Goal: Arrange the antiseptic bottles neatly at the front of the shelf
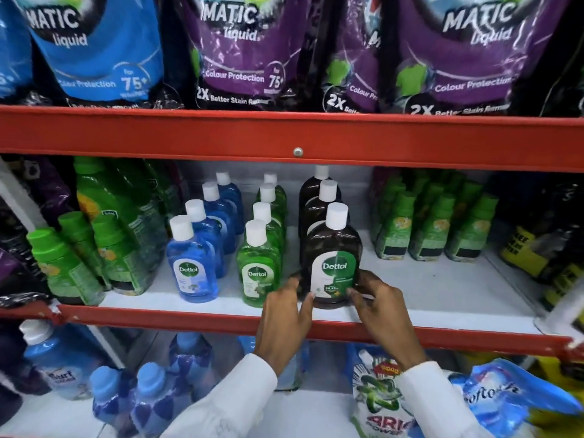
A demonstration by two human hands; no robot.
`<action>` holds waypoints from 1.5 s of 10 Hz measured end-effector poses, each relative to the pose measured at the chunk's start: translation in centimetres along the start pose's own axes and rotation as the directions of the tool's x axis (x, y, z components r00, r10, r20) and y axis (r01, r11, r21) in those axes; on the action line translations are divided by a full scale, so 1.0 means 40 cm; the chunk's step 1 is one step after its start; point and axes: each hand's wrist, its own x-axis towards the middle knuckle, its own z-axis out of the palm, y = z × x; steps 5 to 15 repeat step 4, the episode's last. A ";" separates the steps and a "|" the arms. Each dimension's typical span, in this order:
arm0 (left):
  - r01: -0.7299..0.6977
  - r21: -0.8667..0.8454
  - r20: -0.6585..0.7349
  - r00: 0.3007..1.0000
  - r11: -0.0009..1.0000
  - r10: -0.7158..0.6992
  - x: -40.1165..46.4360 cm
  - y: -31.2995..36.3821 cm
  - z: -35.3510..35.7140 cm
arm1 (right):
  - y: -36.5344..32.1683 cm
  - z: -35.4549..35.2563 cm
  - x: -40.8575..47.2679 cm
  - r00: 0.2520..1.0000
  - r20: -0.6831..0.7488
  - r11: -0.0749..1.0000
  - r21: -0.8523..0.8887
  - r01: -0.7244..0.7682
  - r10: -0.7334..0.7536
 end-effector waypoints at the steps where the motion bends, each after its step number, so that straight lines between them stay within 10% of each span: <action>1: -0.021 0.014 -0.012 1.000 1.000 0.021 0.000 0.000 0.003 | 0.006 -0.007 -0.001 1.000 0.015 1.000 0.012 -0.020 0.020; 15: 0.009 0.006 0.002 1.000 1.000 -0.009 -0.005 0.023 -0.006 | -0.017 -0.020 -0.015 0.998 0.032 0.996 0.071 -0.062 0.060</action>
